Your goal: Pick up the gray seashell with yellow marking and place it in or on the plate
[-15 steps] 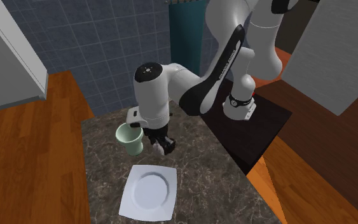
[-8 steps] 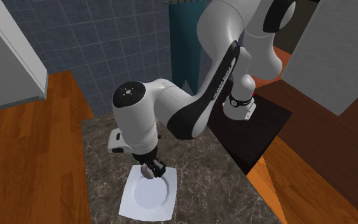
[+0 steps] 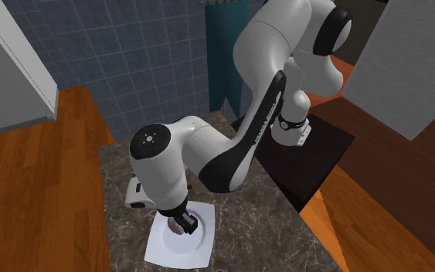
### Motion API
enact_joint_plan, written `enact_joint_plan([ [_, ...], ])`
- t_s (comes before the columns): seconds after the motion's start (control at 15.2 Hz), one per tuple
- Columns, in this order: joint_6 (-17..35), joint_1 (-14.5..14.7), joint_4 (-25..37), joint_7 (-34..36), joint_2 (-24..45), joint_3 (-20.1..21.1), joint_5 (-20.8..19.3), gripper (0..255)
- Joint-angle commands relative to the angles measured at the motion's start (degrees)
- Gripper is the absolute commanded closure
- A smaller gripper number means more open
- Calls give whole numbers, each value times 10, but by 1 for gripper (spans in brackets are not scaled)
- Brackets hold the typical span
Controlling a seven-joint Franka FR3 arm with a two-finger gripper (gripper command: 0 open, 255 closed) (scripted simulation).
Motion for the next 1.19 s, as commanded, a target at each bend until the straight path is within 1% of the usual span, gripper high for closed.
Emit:
enact_joint_plan([
  [0.0, 10, 0, -2, 0, 8, 1, 1, 255],
  [0.53, 58, -2, -16, -3, 42, 3, 6, 255],
  [0.99, 58, -2, -15, -3, 42, 3, 6, 255],
  [1.06, 60, -1, -18, -2, 42, 4, 6, 0],
  [1.12, 60, 0, -20, -2, 40, 4, 6, 0],
])
